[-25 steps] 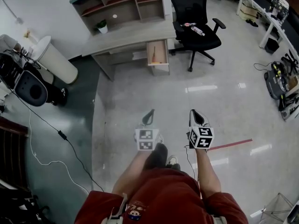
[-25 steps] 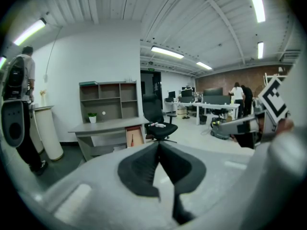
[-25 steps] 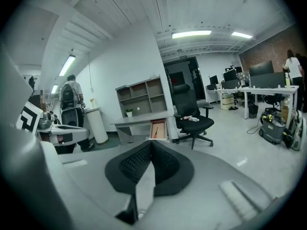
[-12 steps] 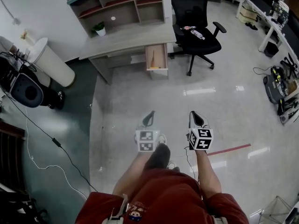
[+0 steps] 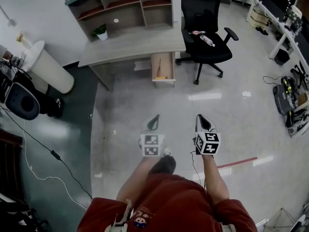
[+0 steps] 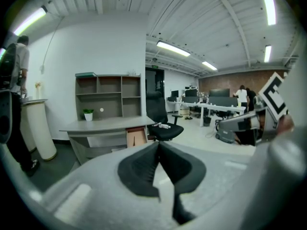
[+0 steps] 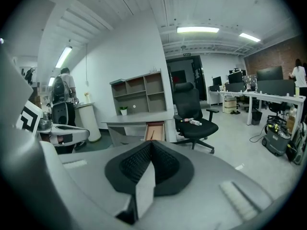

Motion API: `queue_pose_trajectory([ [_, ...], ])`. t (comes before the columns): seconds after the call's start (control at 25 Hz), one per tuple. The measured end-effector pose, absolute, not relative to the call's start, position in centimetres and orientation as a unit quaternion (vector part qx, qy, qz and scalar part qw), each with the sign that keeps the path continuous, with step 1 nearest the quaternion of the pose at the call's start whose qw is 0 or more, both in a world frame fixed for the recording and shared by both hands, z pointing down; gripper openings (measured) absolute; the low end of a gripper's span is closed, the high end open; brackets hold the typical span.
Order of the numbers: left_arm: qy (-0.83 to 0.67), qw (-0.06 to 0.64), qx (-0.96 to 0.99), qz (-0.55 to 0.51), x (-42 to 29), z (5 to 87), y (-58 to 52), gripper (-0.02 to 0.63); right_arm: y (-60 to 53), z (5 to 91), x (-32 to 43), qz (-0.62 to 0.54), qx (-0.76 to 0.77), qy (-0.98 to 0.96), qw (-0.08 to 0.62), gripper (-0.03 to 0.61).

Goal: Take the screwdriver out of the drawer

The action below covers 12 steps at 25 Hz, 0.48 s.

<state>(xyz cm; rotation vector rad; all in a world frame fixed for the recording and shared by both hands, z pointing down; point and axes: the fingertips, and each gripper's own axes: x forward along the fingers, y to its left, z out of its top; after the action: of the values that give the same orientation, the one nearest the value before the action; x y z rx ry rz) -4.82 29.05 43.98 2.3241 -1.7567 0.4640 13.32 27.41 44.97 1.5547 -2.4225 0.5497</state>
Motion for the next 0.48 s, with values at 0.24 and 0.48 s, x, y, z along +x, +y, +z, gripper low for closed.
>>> queue_pose_trajectory([
  [0.24,-0.594,0.107,0.781,0.161,-7.5,44.4,22.8,-0.002,21.1,44.8,11.1,0.191,0.528,-0.819,0.116,0.002],
  [0.48,-0.594,0.121,0.780,0.157,-10.1,45.0,17.6,-0.002,15.8,45.6,8.4,0.198,0.526,-0.817,0.126,0.000],
])
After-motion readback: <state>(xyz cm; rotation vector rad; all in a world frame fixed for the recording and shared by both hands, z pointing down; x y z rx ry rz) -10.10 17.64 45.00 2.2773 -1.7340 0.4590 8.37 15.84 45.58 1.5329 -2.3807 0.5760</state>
